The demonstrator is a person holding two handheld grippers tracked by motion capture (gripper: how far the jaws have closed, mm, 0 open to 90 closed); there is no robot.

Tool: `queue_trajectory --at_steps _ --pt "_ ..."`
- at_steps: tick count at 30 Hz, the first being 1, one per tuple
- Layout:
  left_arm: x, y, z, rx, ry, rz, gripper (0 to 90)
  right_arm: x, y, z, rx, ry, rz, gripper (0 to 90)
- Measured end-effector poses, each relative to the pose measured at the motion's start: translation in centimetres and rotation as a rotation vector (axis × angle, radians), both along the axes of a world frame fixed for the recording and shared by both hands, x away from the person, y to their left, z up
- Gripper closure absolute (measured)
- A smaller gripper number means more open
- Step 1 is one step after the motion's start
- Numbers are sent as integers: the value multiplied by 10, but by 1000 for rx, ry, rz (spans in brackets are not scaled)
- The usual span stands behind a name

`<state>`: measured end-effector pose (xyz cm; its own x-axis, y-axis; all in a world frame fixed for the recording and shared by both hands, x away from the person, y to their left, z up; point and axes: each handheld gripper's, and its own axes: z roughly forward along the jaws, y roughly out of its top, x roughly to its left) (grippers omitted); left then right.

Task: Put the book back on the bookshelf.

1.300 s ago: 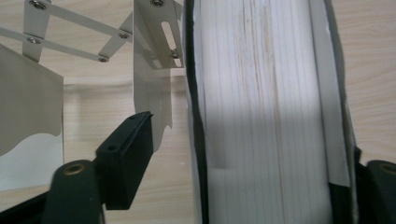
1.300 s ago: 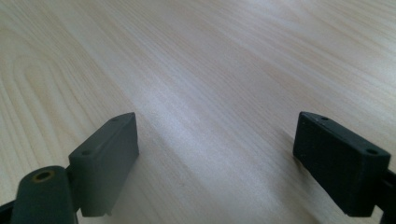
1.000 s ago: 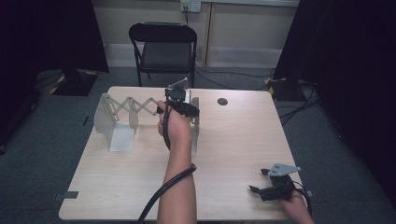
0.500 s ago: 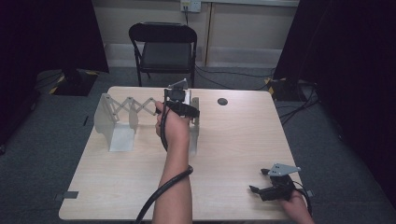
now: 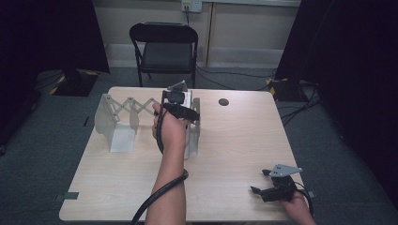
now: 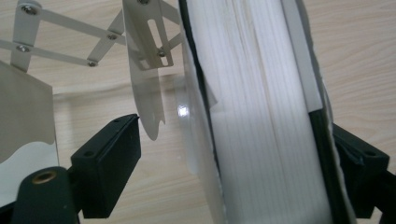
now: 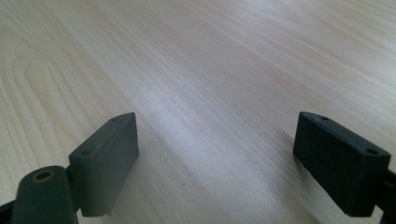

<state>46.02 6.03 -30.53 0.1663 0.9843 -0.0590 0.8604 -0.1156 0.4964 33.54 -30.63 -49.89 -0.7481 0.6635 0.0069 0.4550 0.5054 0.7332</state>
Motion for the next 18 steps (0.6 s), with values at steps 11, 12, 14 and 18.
queue_trajectory --at_steps 11,12,14,18 --pt "-9 4 0 -16 -5 -31 140 0 0 0 0 1 0 136" --pt "-10 4 0 -15 -6 -35 140 0 0 0 0 1 0 136" --pt "-12 4 0 -16 -5 -46 139 0 0 0 0 0 0 136" --pt "-15 5 -1 -29 0 -59 137 0 0 0 1 2 0 136"
